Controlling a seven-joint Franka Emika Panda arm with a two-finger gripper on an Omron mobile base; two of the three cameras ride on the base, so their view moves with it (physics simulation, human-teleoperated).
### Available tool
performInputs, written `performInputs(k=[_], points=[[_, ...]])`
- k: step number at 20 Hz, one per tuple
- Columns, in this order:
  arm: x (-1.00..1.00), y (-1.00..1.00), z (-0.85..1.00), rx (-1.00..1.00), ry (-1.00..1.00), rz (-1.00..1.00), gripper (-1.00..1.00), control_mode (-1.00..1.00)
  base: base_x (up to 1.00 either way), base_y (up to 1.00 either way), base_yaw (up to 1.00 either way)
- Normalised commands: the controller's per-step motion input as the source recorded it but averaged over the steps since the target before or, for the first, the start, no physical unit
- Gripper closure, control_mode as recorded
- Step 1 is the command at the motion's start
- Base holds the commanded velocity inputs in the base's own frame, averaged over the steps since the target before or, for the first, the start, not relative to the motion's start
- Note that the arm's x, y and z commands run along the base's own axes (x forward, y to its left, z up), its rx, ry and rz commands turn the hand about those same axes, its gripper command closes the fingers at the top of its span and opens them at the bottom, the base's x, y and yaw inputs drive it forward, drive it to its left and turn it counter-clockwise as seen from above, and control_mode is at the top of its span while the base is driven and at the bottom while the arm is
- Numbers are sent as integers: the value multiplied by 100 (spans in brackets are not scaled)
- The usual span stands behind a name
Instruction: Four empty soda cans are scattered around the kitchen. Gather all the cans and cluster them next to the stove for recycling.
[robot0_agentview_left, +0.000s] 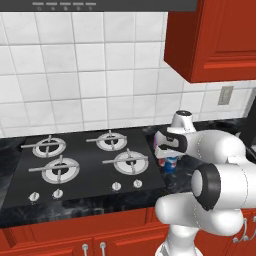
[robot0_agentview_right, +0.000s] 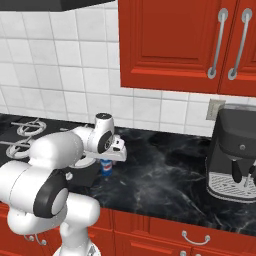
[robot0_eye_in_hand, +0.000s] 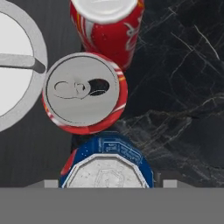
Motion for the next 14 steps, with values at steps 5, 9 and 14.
performInputs(k=[5, 9, 14], points=[[0, 0, 2, 0, 0, 0, -100, -100, 0, 0, 0], [0, 0, 25, 0, 0, 0, -100, -100, 0, 0, 0], [-6, 0, 46, 0, 0, -1, -100, -100, 0, 0, 0]])
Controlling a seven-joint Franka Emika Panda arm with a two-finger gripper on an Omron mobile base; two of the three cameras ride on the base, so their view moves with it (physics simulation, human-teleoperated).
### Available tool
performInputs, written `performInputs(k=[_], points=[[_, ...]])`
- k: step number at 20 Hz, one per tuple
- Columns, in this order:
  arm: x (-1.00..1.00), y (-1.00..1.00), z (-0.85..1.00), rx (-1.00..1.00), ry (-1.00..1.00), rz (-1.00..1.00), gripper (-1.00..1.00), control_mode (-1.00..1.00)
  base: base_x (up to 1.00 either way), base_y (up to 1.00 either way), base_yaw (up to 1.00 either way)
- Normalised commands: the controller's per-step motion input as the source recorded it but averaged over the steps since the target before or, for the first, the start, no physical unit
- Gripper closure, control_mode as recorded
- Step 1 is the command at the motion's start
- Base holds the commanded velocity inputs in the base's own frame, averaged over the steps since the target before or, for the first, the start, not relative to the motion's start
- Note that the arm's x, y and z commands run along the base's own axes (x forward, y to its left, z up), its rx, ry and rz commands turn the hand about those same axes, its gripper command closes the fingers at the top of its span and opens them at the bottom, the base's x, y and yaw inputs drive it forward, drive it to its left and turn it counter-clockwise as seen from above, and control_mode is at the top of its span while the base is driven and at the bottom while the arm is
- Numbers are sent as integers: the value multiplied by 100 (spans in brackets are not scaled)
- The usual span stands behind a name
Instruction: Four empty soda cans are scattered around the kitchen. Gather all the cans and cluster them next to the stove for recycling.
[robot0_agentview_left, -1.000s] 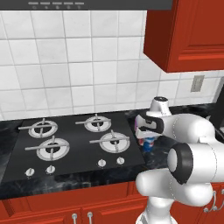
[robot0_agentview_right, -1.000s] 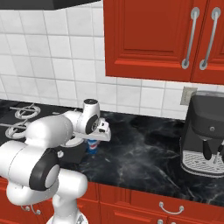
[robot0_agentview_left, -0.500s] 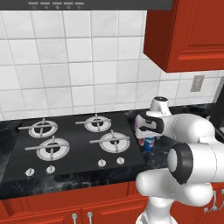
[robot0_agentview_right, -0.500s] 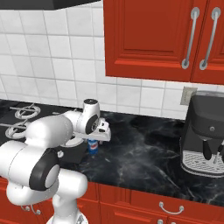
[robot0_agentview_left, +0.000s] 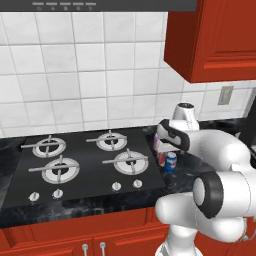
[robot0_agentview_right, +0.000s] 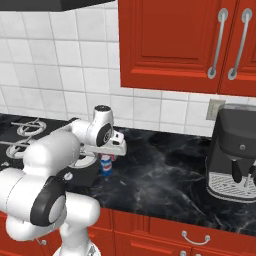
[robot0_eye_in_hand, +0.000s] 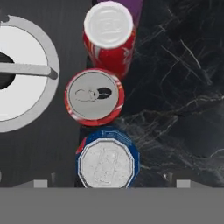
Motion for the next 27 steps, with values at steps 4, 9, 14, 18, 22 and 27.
performInputs(k=[4, 9, 14, 18, 22, 27], points=[[-15, 0, 53, 0, 0, -2, -100, -100, 0, 0, 0], [-46, 0, 48, 0, 0, -1, -100, -100, 0, 0, 0], [-78, 0, 48, 0, -2, 0, -100, -100, 0, 0, 0], [-85, 0, 44, 0, -1, 0, -100, -100, 0, 0, 0], [-90, 0, 42, 0, -1, 0, -100, -100, 0, 0, 0], [-81, 0, 38, 0, 0, 0, -100, -100, 0, 0, 0]])
